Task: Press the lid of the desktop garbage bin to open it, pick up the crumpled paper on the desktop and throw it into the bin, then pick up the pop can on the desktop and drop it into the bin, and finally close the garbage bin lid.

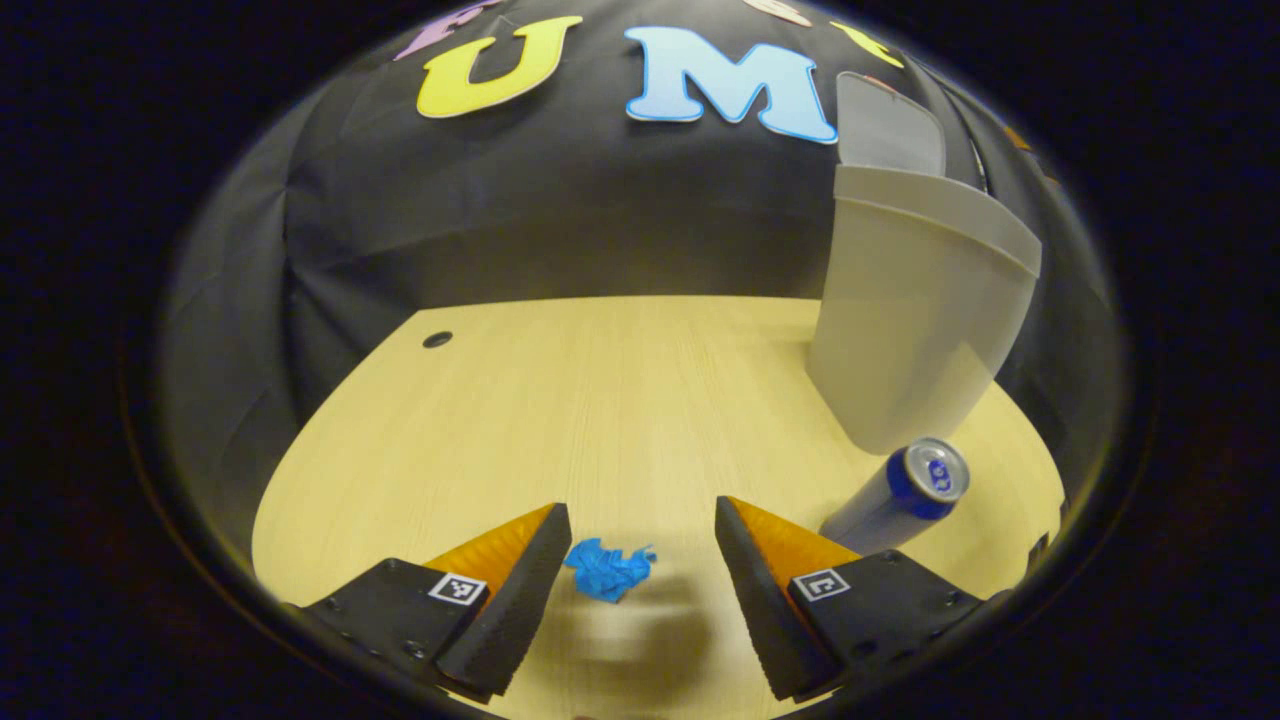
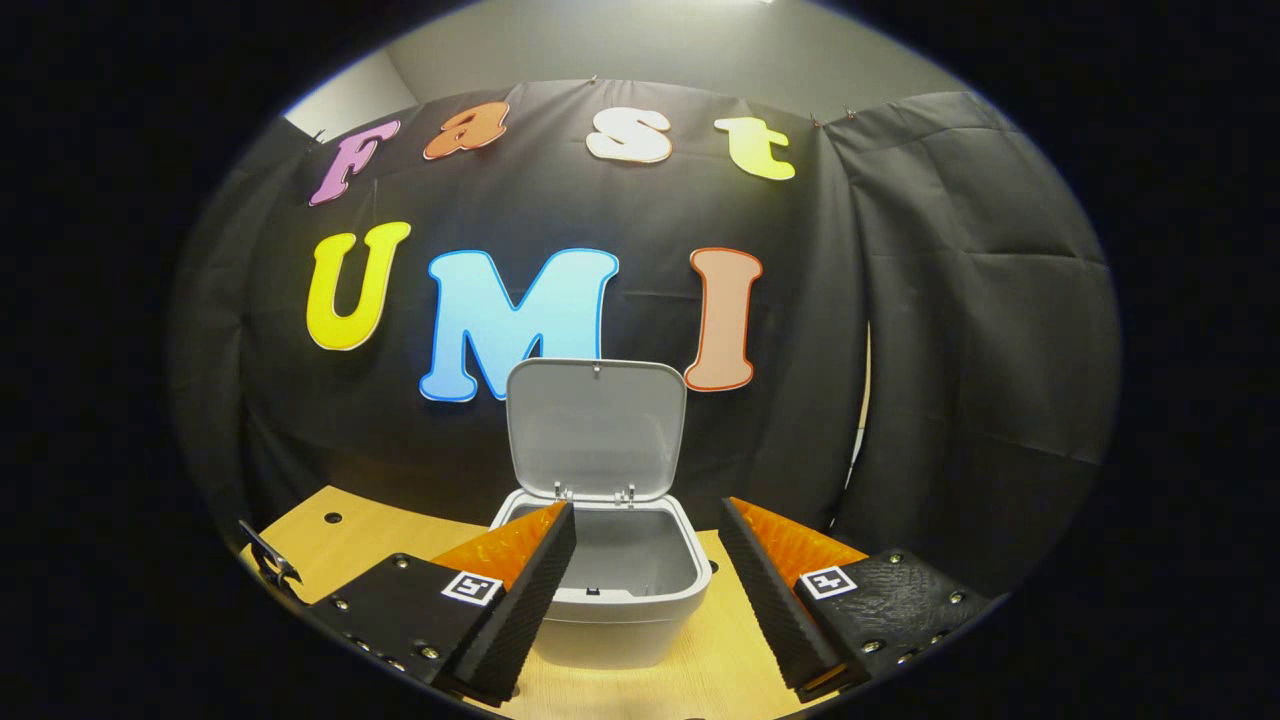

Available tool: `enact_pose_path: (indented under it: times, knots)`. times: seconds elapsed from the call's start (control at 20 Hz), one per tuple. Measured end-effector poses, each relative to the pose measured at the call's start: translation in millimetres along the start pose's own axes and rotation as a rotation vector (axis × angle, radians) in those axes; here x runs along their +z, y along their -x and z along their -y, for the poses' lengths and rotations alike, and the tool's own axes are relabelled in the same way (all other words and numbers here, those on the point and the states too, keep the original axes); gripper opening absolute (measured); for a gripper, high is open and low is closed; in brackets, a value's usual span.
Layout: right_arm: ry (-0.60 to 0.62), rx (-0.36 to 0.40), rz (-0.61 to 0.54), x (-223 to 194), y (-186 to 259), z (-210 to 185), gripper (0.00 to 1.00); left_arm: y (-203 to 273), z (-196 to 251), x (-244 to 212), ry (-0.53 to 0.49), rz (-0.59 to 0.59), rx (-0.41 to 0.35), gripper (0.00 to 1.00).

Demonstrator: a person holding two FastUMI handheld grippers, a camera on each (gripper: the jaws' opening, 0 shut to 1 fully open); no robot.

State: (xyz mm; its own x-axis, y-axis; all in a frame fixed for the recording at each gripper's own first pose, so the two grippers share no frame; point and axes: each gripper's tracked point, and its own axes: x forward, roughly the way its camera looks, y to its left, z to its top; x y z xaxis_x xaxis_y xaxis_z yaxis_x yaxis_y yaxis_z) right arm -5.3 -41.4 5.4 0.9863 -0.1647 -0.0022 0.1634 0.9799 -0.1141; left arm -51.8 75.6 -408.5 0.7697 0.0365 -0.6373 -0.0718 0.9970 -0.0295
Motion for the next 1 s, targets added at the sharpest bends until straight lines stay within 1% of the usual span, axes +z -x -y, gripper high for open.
enact_pose_path:
  times: [0.15, 0.45, 0.5, 0.55, 0.6, 0.65, 0.7, 0.8, 0.95, 1.0]
  knots:
    - [-0.018, -0.029, -0.014, -4.3, 5.3, 8.3, 0.93, -13.0, -7.3, -22.1, 0.009, -0.050, 0.005, 0.95]
    - [-0.013, -0.070, -0.043, -12.6, 14.7, 21.4, 0.93, -33.8, -21.2, -45.2, 0.031, -0.125, 0.018, 0.96]
    - [-0.014, -0.075, -0.044, -12.5, 15.6, 22.8, 0.93, -33.9, -24.1, -44.3, 0.022, -0.130, 0.032, 0.95]
    - [-0.015, -0.080, -0.046, -14.2, 16.5, 24.4, 0.93, -35.9, -25.0, -41.6, 0.019, -0.125, 0.026, 0.94]
    - [-0.016, -0.083, -0.048, -15.2, 16.6, 25.1, 0.93, -35.7, -24.8, -39.4, 0.013, -0.126, 0.025, 0.95]
    - [-0.016, -0.083, -0.053, -17.1, 16.4, 25.4, 0.93, -35.8, -25.9, -41.3, 0.005, -0.127, 0.033, 0.94]
    - [-0.017, -0.082, -0.059, -18.4, 16.1, 24.5, 0.93, -38.8, -27.9, -42.6, 0.005, -0.127, 0.047, 0.84]
    - [-0.019, -0.079, -0.064, -20.3, 15.7, 22.6, 0.93, -40.6, -27.9, -47.7, 0.009, -0.127, 0.048, 0.65]
    - [-0.021, -0.071, -0.072, -24.2, 15.1, 19.8, 0.93, -39.2, -34.7, -42.3, 0.012, -0.117, 0.085, 0.43]
    - [-0.021, -0.069, -0.072, -23.9, 15.0, 18.9, 0.93, -36.6, -34.4, -43.8, 0.008, -0.122, 0.091, 0.41]
